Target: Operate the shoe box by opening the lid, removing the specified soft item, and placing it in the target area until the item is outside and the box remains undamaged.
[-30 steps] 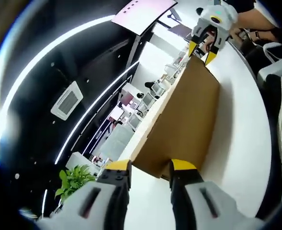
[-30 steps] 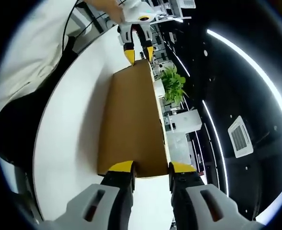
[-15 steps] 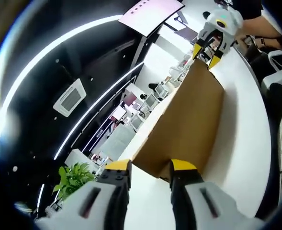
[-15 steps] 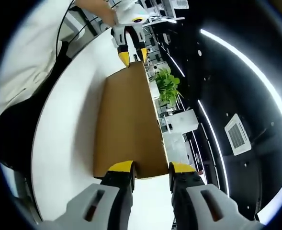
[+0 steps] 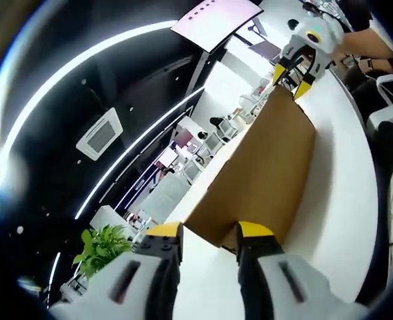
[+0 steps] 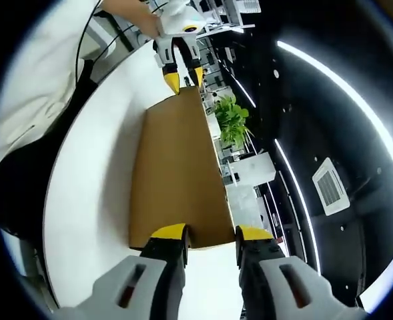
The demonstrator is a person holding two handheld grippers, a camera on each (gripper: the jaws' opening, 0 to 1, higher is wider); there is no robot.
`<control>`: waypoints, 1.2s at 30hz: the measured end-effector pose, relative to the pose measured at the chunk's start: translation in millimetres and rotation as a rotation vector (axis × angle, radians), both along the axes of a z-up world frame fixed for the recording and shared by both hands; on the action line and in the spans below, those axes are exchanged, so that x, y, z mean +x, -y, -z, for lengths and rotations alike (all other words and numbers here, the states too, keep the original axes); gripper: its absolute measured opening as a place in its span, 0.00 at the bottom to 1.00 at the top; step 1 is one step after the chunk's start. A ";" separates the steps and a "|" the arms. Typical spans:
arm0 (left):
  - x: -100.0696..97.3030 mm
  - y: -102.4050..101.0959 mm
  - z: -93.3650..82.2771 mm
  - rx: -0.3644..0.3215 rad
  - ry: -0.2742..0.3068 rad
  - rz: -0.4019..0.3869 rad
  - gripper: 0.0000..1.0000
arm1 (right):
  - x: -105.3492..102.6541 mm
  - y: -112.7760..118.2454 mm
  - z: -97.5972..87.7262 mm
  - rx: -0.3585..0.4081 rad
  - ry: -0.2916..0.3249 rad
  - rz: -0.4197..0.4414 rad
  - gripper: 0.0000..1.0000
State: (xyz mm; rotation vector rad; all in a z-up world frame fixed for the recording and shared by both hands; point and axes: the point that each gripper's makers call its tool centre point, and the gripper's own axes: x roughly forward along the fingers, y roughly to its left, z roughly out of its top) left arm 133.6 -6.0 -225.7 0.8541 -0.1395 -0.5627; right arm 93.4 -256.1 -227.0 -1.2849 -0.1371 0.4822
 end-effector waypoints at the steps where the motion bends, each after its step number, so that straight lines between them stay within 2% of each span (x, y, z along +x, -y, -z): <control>1: 0.1 -0.1 -0.4 -0.002 0.000 0.000 0.32 | 0.0 0.1 -0.5 0.004 0.001 -0.001 0.28; 5: 0.2 -0.9 -3.2 -0.020 -0.002 0.000 0.31 | 1.0 2.3 -2.6 0.016 0.004 -0.005 0.27; 8: 2.1 -3.6 -4.1 -0.100 -0.046 -0.005 0.29 | 2.7 5.5 -3.4 0.035 -0.002 0.001 0.28; 9: 2.4 -4.0 -4.3 -0.104 -0.053 -0.003 0.29 | 2.9 5.3 -3.8 0.044 -0.002 0.001 0.28; 12: 3.9 -4.4 -2.7 -0.083 -0.038 -0.006 0.29 | 4.1 5.3 -4.7 0.059 0.001 0.002 0.28; 23: 5.9 -5.4 -4.6 -0.107 -0.035 -0.009 0.29 | 4.7 4.7 -8.0 0.103 0.026 0.019 0.29; 28: 6.0 -4.7 -8.2 -0.128 -0.032 -0.009 0.29 | 5.0 3.1 -12.3 0.113 0.056 0.036 0.29; 36: 4.2 -3.2 -13.0 -0.145 -0.019 -0.012 0.28 | 3.6 4.7 -18.0 0.221 0.064 0.062 0.29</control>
